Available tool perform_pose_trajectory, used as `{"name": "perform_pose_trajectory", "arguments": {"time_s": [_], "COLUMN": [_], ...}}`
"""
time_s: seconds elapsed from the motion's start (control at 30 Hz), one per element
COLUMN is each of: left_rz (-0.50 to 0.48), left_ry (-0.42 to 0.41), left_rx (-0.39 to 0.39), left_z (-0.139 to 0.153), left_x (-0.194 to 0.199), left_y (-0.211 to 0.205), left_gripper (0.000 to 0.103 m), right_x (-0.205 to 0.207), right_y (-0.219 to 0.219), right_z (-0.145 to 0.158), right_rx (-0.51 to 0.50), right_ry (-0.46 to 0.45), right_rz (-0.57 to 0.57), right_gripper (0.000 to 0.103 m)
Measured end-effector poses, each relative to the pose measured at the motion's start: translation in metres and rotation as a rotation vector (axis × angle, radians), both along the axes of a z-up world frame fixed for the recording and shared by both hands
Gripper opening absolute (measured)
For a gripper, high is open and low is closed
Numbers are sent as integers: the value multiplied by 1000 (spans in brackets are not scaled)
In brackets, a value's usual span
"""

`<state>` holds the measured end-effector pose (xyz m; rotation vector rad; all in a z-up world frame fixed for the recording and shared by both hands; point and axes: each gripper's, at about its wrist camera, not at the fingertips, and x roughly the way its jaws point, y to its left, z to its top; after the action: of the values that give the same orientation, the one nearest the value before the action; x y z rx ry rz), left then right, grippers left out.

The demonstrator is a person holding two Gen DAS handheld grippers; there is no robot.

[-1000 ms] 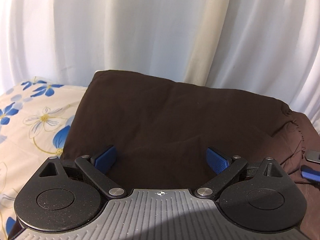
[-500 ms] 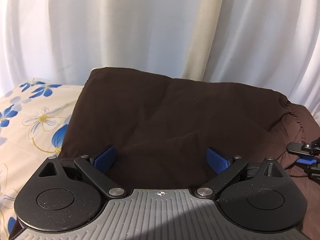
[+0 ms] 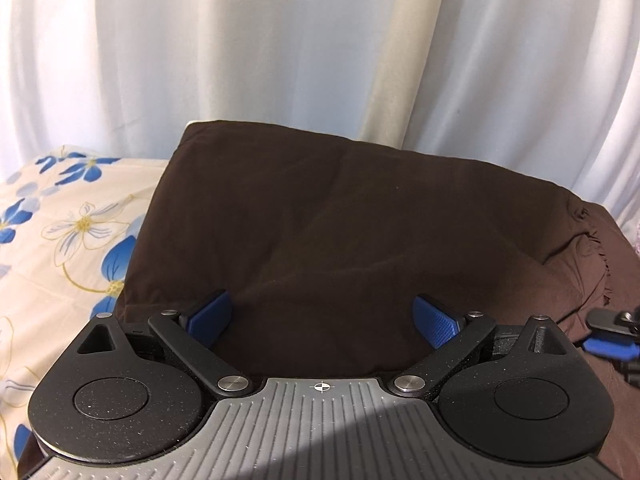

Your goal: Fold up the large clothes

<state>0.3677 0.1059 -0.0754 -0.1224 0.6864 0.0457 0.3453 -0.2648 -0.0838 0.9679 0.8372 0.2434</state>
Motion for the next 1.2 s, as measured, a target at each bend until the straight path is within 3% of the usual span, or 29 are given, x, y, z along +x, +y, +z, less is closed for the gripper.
{"name": "perform_pose_trajectory", "arguments": {"time_s": [0.1, 0.23, 0.37, 0.43, 0.67, 0.83, 1.03, 1.13, 1.2], "left_rz": [1, -1, -1, -2, -17, -26, -1, 39, 63], "left_ry": [4, 11, 19, 23, 31, 43, 39, -21, -17], "left_rx": [5, 20, 31, 39, 82, 86, 46, 5, 7], "left_z": [-2, -2, -2, -3, -8, -6, 10, 23, 24], "left_x": [1, 2, 3, 5, 8, 4, -1, 1, 8], "left_y": [0, -3, -7, -9, -15, -12, -8, 0, 2], "left_gripper": [100, 101, 101, 101, 102, 102, 102, 102, 102], "right_x": [-10, -3, 11, 13, 22, 14, -17, -9, 0], "right_y": [-3, 0, 9, 10, 19, 19, 39, 54, 64], "right_z": [1, -4, -1, 1, 4, 18, 81, 94, 93], "right_rx": [19, 91, 16, -20, -108, -180, -429, -549, -600], "right_ry": [20, 33, 32, 26, 15, -5, -263, -349, -394], "right_rz": [-17, -47, -51, -49, -38, 54, 154, 149, 159], "right_gripper": [38, 43, 27, 24, 23, 27, 27, 27, 27]}}
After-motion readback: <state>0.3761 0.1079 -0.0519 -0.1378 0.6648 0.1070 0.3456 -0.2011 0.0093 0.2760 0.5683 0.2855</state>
